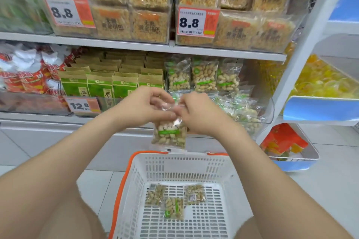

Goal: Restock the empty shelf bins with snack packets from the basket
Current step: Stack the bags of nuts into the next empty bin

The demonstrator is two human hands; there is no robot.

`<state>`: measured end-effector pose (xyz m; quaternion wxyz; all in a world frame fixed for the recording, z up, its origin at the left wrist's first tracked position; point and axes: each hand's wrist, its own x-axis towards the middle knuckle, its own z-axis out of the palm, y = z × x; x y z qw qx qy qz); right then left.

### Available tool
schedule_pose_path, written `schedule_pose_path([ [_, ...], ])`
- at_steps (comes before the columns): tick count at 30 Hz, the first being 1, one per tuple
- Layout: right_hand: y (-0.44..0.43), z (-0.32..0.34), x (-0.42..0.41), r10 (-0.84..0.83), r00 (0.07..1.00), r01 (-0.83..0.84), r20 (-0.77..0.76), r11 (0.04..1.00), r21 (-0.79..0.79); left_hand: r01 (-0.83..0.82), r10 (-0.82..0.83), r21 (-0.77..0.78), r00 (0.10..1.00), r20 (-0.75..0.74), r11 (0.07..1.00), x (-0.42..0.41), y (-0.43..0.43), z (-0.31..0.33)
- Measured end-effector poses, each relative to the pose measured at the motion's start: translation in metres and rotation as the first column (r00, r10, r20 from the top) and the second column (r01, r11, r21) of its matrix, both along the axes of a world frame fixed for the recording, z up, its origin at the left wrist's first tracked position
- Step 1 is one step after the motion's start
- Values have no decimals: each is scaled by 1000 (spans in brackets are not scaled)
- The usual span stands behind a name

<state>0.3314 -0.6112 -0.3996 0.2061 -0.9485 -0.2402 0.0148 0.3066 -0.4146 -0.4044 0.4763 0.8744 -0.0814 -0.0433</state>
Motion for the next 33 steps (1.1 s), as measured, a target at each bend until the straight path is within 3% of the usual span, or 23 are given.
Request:
schedule_pose_path([
  [3,-5,12,14,-178,982,144,66,925,353,-101,114,-148,990,82,984,16,-7,17],
  [5,-8,12,25,-211,976,204,-43,836,510,-163,194,-202,971,141,966,25,-15,22],
  [7,-11,8,34,-153,974,218,-164,819,531,-202,266,-302,946,188,932,35,-22,21],
  [9,-10,4,43,-119,975,199,-187,841,502,-246,342,-347,905,251,905,49,-26,15],
  [13,-4,-3,68,-219,975,172,22,821,545,-305,398,-270,811,429,913,71,-30,1],
  [16,-2,-6,85,-327,938,193,112,765,614,-381,322,-11,765,558,925,75,-27,-8],
  [18,-1,-11,97,-358,928,234,103,776,586,-440,256,206,778,574,874,77,-23,-14],
  [20,3,-17,108,-365,930,285,54,805,521,-464,250,311,806,537,829,78,-18,-19],
  [25,19,-31,121,-311,948,315,-65,888,336,-493,287,374,826,485,786,79,-15,-24],
  [30,29,-25,118,-372,927,365,-53,856,366,-485,281,365,827,487,795,81,-21,-28],
  [33,32,-25,117,-409,910,413,-65,888,202,-488,281,366,824,492,792,83,-27,-30],
])
